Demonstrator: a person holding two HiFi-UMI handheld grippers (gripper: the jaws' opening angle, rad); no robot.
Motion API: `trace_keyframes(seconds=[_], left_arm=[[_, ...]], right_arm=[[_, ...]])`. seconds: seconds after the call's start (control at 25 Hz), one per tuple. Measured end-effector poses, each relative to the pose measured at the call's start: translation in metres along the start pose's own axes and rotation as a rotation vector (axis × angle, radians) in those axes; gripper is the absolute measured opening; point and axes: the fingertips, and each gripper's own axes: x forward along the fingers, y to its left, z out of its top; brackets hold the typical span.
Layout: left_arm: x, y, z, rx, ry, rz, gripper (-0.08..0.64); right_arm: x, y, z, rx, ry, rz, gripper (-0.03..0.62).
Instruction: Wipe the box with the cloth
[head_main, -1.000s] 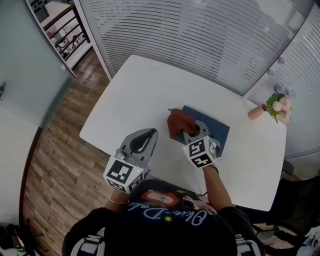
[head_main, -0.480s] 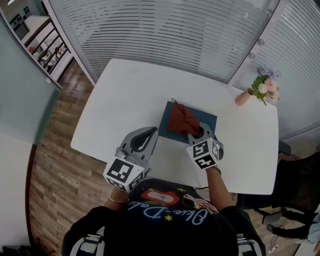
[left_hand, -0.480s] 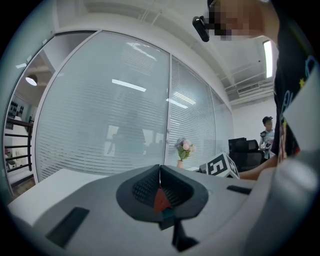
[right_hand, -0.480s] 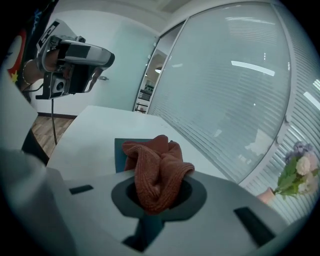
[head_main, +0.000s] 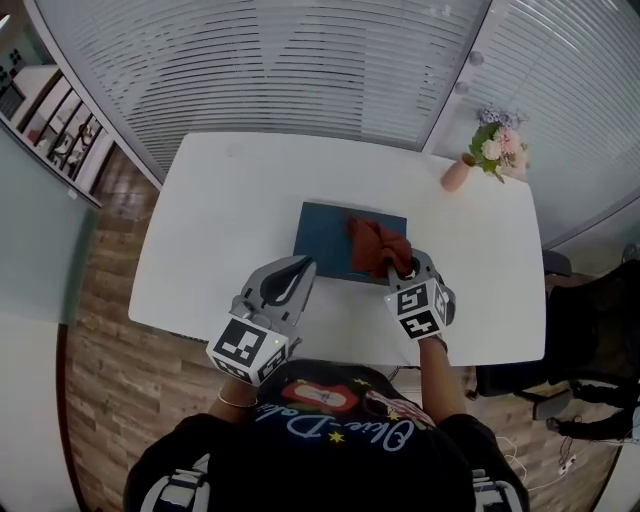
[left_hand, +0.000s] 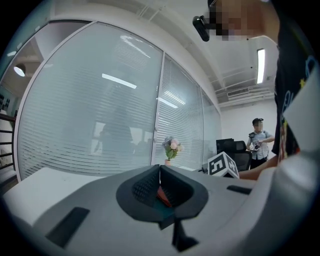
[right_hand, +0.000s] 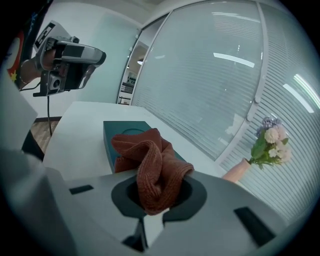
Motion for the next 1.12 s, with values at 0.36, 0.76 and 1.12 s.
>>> trace_keyframes(seconds=[0.36, 0.76, 1.12], left_arm=[[0.009, -0.012, 0.002, 0.008, 0.002, -0.049, 0.003], [0.006, -0.011, 0.003, 0.012, -0.003, -0.034, 0.003], [-0.011, 0.005, 0.001, 0.002, -0.006, 0.05, 0.003]], right_arm=[[-0.026, -0.037, -0.037, 0.093, 0.054, -0.11, 0.026], [-0.06, -0.057, 0.012, 0.1, -0.102, -0.174, 0.026], [-0.072, -0.015, 0.121, 0.103, -0.43, -0.021, 0.026]])
